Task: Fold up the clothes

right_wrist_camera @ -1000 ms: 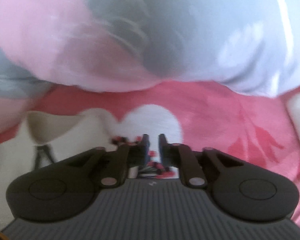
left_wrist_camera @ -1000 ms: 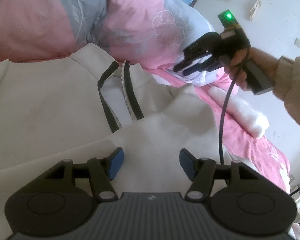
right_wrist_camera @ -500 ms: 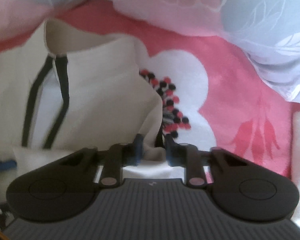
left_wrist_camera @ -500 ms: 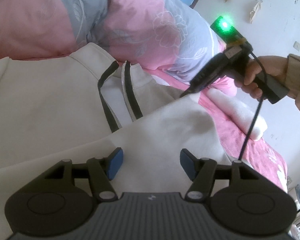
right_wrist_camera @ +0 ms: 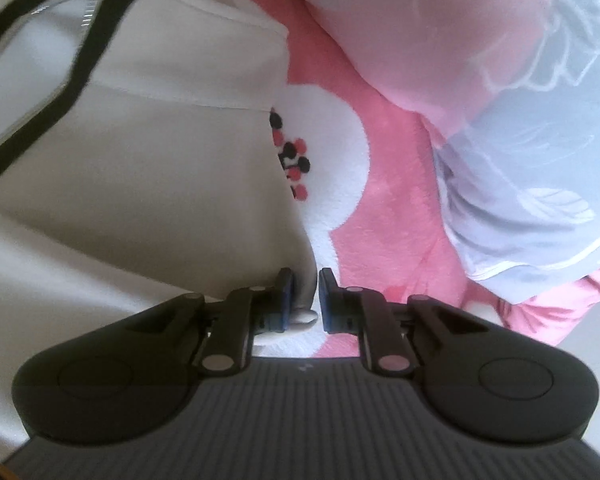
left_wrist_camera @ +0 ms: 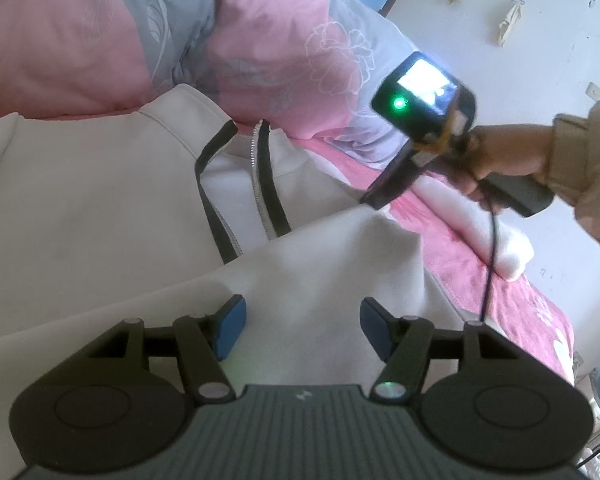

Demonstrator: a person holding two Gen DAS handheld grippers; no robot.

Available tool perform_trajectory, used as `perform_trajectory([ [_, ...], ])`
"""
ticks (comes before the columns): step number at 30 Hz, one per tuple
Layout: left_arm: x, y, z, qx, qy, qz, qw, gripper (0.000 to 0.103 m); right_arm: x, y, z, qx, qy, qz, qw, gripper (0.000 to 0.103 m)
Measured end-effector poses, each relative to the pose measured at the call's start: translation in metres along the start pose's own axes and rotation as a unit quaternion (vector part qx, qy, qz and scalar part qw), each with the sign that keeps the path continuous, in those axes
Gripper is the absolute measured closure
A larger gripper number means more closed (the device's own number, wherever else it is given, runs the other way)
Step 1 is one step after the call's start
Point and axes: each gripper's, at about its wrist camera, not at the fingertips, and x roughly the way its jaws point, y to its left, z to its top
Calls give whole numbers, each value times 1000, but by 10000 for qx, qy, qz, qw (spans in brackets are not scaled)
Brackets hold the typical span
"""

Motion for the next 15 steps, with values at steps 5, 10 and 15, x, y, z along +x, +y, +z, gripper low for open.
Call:
perform_trajectory([
  [5, 0, 0, -1, -12, 4, -4, 10000, 38, 15, -12, 10, 666, -133, -114, 9976, 84],
  [10, -1, 0, -1, -17, 9, -10, 10000, 38, 5, -50, 5, 1724, -661, -294, 9824, 79],
  [15, -2, 0, 0, -16, 12, -5, 10000, 37, -30, -71, -16, 2288, -1366, 547, 9623, 80],
])
